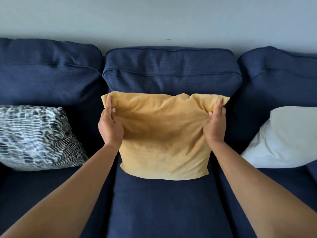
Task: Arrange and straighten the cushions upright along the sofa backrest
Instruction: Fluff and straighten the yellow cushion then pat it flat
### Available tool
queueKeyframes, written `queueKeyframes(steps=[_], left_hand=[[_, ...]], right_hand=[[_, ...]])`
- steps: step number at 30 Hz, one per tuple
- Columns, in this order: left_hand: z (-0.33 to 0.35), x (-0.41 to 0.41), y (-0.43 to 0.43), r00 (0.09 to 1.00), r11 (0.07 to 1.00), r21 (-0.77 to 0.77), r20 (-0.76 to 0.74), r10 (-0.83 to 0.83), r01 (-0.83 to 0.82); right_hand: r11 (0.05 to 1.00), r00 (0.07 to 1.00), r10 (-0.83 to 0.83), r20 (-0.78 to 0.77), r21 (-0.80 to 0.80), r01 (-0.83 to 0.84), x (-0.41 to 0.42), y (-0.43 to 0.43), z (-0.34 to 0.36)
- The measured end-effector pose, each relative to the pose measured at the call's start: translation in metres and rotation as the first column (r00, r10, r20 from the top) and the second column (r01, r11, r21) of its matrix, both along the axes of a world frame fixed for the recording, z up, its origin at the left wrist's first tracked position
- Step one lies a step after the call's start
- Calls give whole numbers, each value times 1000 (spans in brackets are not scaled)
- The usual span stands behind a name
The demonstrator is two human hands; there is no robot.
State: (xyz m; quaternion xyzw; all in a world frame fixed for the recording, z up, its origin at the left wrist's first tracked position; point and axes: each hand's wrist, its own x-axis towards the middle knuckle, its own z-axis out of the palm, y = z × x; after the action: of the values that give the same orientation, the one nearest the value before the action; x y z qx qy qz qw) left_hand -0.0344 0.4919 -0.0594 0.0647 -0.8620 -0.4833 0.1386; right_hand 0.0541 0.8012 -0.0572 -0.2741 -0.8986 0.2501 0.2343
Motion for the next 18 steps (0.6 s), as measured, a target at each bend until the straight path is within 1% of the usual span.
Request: queueKeyframes(steps=[2,5,6,7,8,9,10,11,12,13,14,15,16,17,18], left_hand=[[-5,4,2,1000,1000,-19,-12,-9,9],[-3,2,6,1000,1000,-23,14,4,-4],[-2,2,8,1000,999,-52,8,5,-5],[-1,3,10,1000,991,-130,-21,12,-15],[1,4,12,998,971,-239,-66,14,-29],[2,5,14,993,939,-343,-120,-18,-25],[3,7,16,981,899,-439,-168,-96,13],[2,10,20,957,843,-533,-195,-213,79],[-2,14,24,918,762,-627,-188,-349,161],[-7,19,27,868,655,-715,-138,-476,245],[-13,23,29,820,533,-786,-59,-569,313],[-19,27,28,788,417,-838,25,-615,353],[-24,27,25,780,330,-870,94,-619,367],[-28,26,21,791,286,-884,139,-596,371],[-30,23,17,813,279,-886,163,-560,370]], right_hand=[[999,996,-48,77,14,47,5,7,-7],[997,995,-71,67,34,69,-1,5,-6],[993,992,-104,70,55,100,-3,2,-4],[987,987,-140,78,89,133,-3,-3,-1],[979,983,-162,87,136,149,-3,-8,1],[972,984,-151,96,197,130,-1,-14,3],[961,989,-99,108,270,67,2,-21,3],[938,991,-12,135,345,-36,5,-28,2],[900,978,99,181,404,-166,7,-35,0],[844,946,213,245,441,-305,9,-42,-5],[777,898,302,320,464,-427,11,-46,-9],[721,854,342,392,475,-506,14,-48,-14],[703,832,330,445,472,-532,17,-47,-17],[731,831,282,480,453,-510,20,-42,-18],[787,840,207,502,425,-448,23,-35,-18]])
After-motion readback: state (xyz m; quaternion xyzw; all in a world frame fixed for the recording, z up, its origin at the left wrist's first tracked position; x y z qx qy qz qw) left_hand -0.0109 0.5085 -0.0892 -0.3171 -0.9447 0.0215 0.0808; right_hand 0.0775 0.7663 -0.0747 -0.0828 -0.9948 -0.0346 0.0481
